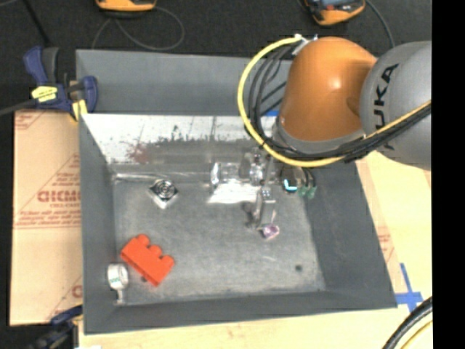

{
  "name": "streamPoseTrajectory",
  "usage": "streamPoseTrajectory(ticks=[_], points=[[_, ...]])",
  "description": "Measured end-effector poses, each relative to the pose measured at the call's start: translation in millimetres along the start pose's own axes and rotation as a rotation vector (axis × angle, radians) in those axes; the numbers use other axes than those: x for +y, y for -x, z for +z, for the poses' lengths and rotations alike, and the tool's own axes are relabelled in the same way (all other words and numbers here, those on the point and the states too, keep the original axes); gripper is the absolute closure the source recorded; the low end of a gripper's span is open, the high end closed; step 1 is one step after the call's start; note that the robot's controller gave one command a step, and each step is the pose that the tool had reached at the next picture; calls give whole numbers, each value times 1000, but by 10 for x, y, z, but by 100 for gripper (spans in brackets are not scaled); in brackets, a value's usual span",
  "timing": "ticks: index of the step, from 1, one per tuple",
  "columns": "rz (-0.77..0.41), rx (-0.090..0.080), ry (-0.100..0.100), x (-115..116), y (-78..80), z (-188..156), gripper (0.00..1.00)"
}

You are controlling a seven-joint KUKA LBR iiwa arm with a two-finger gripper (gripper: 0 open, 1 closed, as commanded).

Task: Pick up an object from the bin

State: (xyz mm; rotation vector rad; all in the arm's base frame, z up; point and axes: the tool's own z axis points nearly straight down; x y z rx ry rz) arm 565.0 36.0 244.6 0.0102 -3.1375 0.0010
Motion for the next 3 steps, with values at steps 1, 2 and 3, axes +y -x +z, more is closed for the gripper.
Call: streamPoseTrajectory(ticks=[1,2,3], points=[[-32,-26,1,-521,739,1559,0],[-36,-8,1,-635,127,1389,0],[-741,-11,-4,-848,324,1268,0]])
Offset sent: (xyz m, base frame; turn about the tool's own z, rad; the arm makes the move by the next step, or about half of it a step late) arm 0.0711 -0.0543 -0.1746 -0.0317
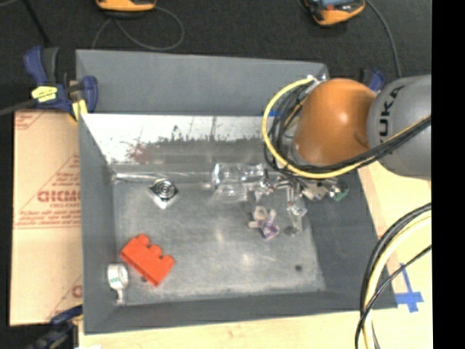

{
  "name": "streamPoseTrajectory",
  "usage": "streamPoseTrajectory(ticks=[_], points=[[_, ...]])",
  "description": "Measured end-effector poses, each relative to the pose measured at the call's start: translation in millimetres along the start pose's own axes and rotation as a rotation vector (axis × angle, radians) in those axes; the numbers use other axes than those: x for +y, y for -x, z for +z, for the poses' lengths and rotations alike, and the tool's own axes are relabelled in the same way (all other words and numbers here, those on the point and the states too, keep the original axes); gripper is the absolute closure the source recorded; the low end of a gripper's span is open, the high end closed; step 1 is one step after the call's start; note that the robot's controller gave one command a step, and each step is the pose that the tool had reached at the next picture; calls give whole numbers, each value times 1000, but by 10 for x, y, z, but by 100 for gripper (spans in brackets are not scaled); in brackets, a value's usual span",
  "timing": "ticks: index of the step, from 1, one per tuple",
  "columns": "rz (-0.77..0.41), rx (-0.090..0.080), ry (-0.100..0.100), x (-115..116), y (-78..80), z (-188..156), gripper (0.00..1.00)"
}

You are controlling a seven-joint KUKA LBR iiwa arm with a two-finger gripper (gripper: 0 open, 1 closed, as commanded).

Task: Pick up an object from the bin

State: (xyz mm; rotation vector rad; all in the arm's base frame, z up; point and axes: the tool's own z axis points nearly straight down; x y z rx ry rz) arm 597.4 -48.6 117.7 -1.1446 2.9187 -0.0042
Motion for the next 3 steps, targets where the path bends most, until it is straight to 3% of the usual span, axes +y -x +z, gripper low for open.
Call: streamPoseTrajectory(ticks=[1,2,3], points=[[-231,0,-1,-27,151,457,0],[-224,-6,-4,-46,164,430,0],[-223,-5,-4,-46,163,430,100]])
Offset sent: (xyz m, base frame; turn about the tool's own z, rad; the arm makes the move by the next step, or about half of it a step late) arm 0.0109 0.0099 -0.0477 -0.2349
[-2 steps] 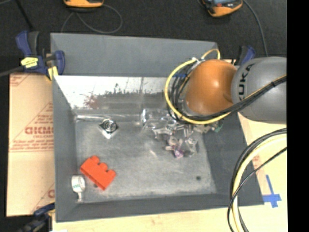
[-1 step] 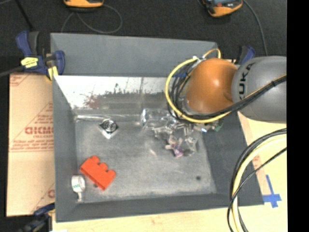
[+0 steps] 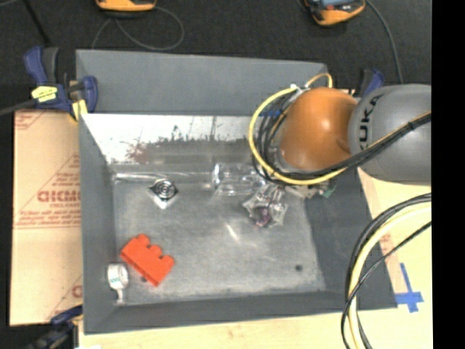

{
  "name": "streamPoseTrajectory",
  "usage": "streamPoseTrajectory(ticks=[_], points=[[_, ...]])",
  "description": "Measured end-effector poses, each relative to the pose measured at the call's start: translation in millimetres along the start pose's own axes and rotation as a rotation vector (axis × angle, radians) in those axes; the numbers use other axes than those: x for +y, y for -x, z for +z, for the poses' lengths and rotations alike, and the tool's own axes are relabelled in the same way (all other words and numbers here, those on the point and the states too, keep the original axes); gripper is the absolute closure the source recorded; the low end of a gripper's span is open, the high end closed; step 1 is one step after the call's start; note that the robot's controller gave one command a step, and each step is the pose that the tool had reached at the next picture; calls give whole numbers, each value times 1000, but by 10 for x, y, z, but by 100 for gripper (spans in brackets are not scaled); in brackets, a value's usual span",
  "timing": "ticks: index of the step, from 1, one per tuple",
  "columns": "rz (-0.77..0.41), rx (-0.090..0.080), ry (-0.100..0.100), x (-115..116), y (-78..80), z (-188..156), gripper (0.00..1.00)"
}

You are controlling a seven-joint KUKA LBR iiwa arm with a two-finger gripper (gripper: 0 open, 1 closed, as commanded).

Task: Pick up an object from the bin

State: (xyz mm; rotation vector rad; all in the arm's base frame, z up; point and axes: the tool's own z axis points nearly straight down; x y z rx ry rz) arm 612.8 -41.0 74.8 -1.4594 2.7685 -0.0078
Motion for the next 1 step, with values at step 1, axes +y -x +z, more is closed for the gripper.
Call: streamPoseTrajectory(ticks=[1], points=[[6,2,-1,-43,18,-1043,100]])
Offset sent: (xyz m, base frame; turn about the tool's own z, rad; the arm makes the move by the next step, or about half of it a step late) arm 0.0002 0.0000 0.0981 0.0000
